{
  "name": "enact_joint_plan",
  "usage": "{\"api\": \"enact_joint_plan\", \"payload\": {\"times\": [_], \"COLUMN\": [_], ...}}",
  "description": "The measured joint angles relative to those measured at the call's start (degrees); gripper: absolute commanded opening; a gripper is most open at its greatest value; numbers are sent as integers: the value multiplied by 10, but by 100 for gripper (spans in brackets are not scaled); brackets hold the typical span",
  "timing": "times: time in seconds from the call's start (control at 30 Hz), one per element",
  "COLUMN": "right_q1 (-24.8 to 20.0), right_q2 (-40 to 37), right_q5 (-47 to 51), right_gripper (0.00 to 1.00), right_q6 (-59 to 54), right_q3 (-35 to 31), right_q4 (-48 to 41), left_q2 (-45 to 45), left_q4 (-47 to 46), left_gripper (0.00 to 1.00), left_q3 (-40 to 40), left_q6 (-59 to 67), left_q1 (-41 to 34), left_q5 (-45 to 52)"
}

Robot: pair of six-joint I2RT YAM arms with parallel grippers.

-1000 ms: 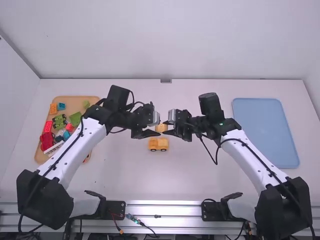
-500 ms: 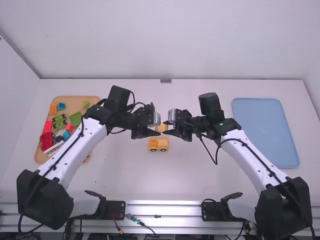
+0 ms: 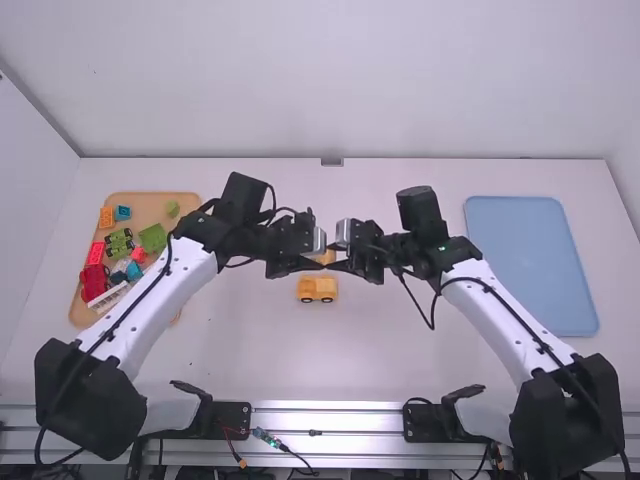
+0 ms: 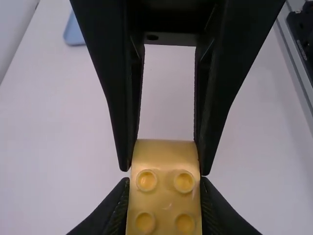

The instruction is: Assemble lego blocks to make yellow taxi

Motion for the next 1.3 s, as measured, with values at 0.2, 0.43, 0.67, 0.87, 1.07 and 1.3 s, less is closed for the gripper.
{"api": "enact_joint_plan", "payload": {"times": [0.2,0.43,0.67,0.87,1.07,1.3], "right_q1": [0,0,-4,-24,-54,-69], "right_q2": [0,0,0,0,0,0], "right_q5": [3,17,92,175,203,262], "right_gripper": [33,99,99,99,99,99], "right_q6": [0,0,34,105,141,222], "right_q3": [0,0,0,0,0,0], "right_q4": [0,3,15,40,41,69], "left_q2": [0,0,0,-1,-57,-115], "left_q4": [-2,-4,37,109,210,259], "left_gripper": [17,9,2,2,2,2], "left_q3": [0,0,0,-12,-141,-247], "left_q6": [0,-8,-99,-238,-365,-521], "left_q1": [0,0,0,0,0,0], "left_q5": [-2,-12,-79,-172,-262,-349]}}
